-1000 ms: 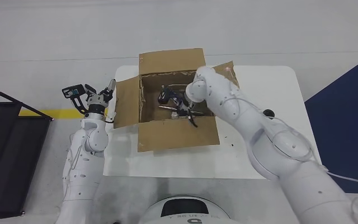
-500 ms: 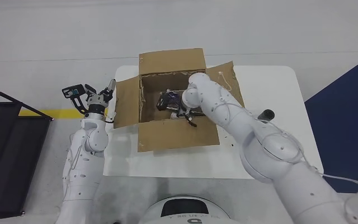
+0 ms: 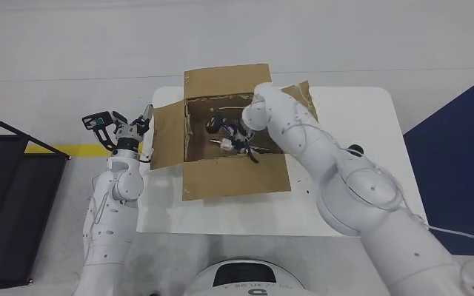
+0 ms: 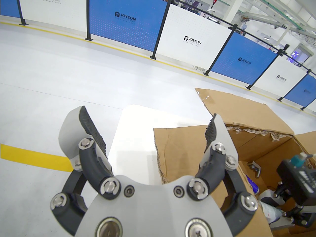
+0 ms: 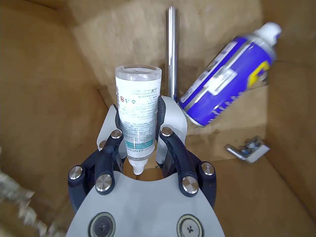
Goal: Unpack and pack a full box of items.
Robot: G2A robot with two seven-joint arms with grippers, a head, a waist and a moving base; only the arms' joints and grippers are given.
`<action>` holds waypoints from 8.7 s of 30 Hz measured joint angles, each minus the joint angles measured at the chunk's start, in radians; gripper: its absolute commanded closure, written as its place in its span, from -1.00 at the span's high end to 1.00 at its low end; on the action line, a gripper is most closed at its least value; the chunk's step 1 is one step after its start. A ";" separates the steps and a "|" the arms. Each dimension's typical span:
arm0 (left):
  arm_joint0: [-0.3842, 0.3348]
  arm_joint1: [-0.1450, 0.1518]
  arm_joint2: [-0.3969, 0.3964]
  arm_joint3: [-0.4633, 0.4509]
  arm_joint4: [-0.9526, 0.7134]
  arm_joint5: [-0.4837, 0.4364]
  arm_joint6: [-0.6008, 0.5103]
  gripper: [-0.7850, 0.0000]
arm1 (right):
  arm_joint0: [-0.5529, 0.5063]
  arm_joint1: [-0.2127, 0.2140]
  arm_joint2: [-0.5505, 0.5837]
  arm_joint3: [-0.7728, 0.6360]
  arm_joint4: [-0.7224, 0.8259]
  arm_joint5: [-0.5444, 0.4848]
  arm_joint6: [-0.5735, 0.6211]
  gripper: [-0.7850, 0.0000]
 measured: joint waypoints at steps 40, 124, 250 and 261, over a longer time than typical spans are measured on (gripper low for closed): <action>0.000 0.000 0.000 0.000 0.000 0.000 0.000 1.00 | 0.070 0.233 0.255 -0.260 -0.088 0.018 -0.423 -1.00; 0.000 0.000 0.000 0.000 0.000 0.000 0.000 1.00 | -1.085 0.859 1.324 -0.739 0.648 0.665 0.144 1.00; 0.000 0.000 0.000 0.000 0.000 0.000 0.000 1.00 | -0.059 -0.064 -0.188 -0.019 -0.272 0.178 -0.074 -0.75; 0.000 0.000 0.000 0.000 0.000 0.000 0.000 1.00 | -0.043 -0.115 -0.180 0.060 -0.303 0.168 -0.099 -1.00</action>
